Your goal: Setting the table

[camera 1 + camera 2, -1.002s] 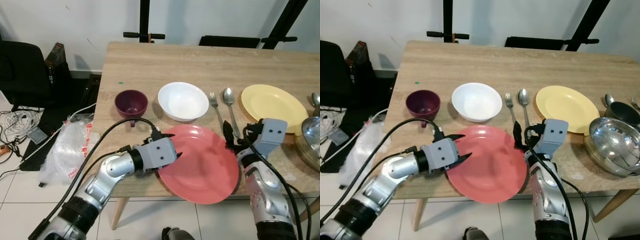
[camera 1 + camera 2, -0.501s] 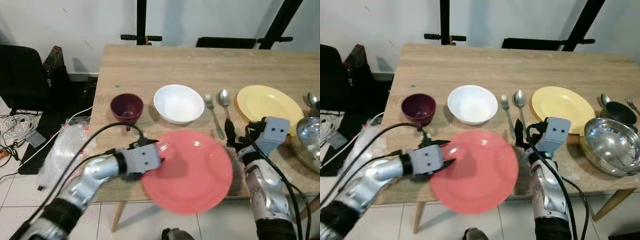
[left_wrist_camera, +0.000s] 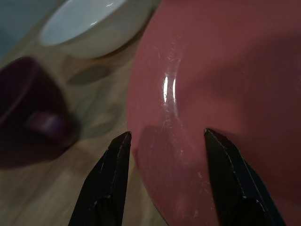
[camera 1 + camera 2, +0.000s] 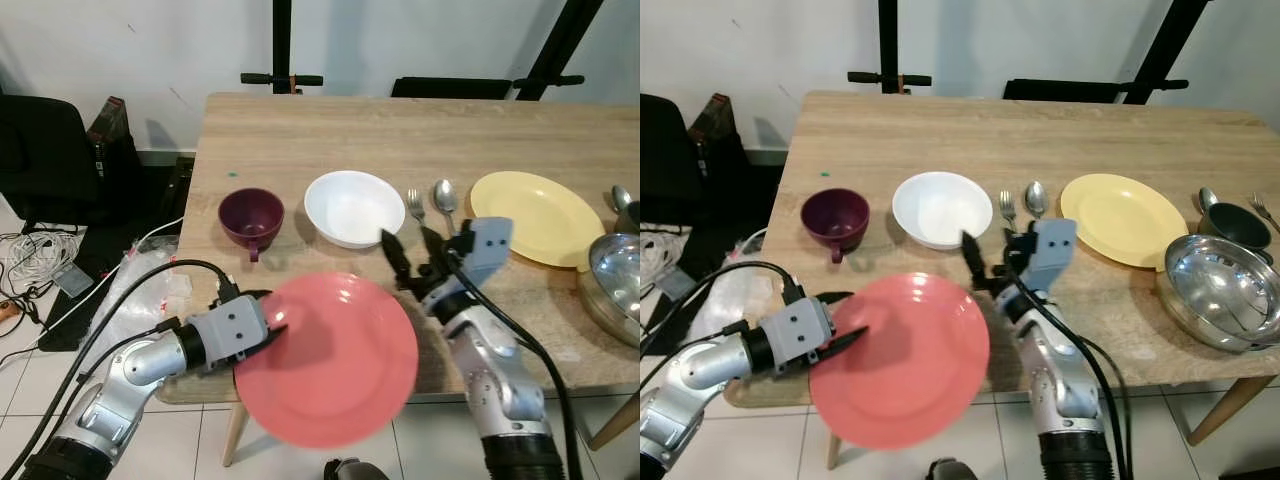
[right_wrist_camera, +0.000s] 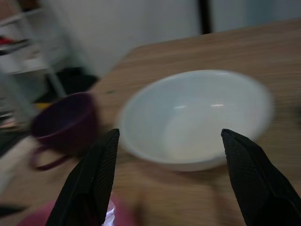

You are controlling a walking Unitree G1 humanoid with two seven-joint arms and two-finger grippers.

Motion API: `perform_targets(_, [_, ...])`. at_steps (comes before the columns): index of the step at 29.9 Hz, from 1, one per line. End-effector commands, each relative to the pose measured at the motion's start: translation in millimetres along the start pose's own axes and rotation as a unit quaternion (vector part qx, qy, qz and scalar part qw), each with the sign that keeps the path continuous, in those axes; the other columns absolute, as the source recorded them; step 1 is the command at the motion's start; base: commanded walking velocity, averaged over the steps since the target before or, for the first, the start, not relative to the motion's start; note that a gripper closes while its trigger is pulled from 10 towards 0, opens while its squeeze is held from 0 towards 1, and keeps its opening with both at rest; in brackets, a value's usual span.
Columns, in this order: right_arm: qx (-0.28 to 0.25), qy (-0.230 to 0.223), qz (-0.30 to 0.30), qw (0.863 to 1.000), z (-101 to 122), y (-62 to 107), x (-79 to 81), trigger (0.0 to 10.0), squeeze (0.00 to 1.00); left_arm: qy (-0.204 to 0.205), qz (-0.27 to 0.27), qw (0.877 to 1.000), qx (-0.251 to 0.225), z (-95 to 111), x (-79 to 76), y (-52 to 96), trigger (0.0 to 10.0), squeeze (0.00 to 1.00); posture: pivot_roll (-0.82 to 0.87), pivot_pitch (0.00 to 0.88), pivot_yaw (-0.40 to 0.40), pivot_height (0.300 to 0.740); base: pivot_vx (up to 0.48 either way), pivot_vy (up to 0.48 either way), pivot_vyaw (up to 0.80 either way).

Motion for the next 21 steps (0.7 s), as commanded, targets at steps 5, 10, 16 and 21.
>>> perform_targets(5, [0.044,-0.039,0.058,0.997,-13.4,10.2,15.6,10.0,0.0,0.032,0.041,0.989,0.141,-62.4,1.4,24.6,10.0,0.0,-0.11,0.065,-0.009,0.74,0.0,0.0,0.0])
perform_targets(10, [0.076,-0.063,0.091,0.991,-21.4,15.7,22.3,10.0,0.0,0.032,0.043,0.988,0.144,-63.5,0.1,29.6,10.0,0.0,-0.1,0.061,-0.01,0.74,0.0,0.0,0.0])
perform_targets(16, [0.133,-0.061,0.039,0.988,-45.5,29.3,-7.2,10.0,0.0,0.035,0.041,0.988,0.147,-65.4,-8.1,30.7,10.0,0.0,-0.1,0.06,-0.017,0.74,0.0,0.0,0.0])
perform_targets(21, [0.144,-0.062,0.023,0.987,-49.8,35.0,-17.6,10.0,0.0,0.037,0.041,0.988,0.145,-64.1,-9.7,28.3,10.0,0.0,-0.11,0.061,-0.022,0.74,0.0,0.0,0.0])
Point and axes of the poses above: a point about 5 cm out from each wrist's last joint towards the gripper, its own y axis pointing back from the gripper into the wrist, its own z axis along the axis of the wrist's last joint, x = y × z, the point moved 5 cm from there along -y, pointing out of the wrist towards the gripper, and after that the axes turned 10 degrees about y, right-handed, at the moved point
